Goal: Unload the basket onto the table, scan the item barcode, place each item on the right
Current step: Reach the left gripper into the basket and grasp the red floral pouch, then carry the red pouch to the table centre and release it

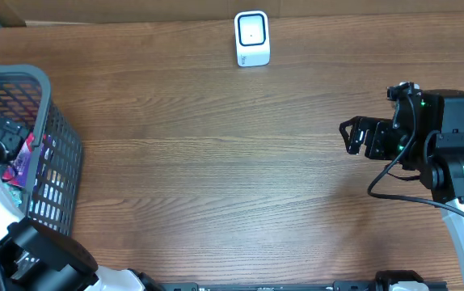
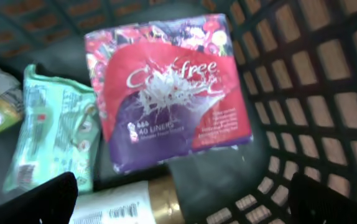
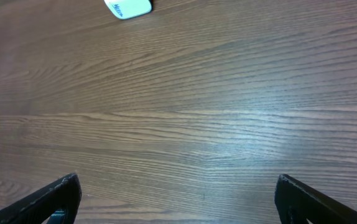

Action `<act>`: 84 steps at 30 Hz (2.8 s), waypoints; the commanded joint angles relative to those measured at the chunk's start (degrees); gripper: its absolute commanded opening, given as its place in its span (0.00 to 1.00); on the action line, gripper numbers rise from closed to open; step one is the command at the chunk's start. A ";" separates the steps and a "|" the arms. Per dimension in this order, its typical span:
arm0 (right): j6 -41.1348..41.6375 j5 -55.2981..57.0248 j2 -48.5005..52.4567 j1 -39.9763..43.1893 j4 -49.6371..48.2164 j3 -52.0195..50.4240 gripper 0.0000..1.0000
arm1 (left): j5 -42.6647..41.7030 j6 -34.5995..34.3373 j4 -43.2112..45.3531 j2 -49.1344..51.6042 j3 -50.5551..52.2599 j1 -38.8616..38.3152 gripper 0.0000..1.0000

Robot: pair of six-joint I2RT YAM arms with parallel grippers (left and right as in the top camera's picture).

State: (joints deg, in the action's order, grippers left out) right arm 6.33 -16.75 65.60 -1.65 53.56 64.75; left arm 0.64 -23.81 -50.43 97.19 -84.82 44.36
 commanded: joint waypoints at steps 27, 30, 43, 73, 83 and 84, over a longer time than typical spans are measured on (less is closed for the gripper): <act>-0.57 -0.52 0.00 -0.39 3.61 1.22 1.00 | 4.44 1.55 32.48 11.56 22.43 0.35 0.50; -0.57 -0.52 0.00 -0.39 3.58 1.22 1.00 | 4.33 1.55 32.37 11.34 21.81 0.35 0.11; -0.37 -0.52 0.00 -0.39 3.63 1.22 1.00 | -2.43 7.10 11.02 -5.95 -3.06 0.24 0.04; -0.39 -0.52 0.00 -0.39 2.67 1.22 1.00 | -25.90 27.26 -9.97 -10.60 7.72 -47.91 0.04; -0.42 -0.50 0.04 -0.39 1.86 1.22 1.00 | -25.68 17.38 13.68 5.84 11.37 -62.73 0.04; -0.42 -0.50 0.04 -0.39 1.86 1.22 1.00 | -25.68 16.61 14.60 6.75 11.37 -63.36 0.06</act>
State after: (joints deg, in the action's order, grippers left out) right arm 5.98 -16.75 65.65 -1.65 55.77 64.75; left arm -23.62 -2.83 -37.71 101.89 -73.32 -16.84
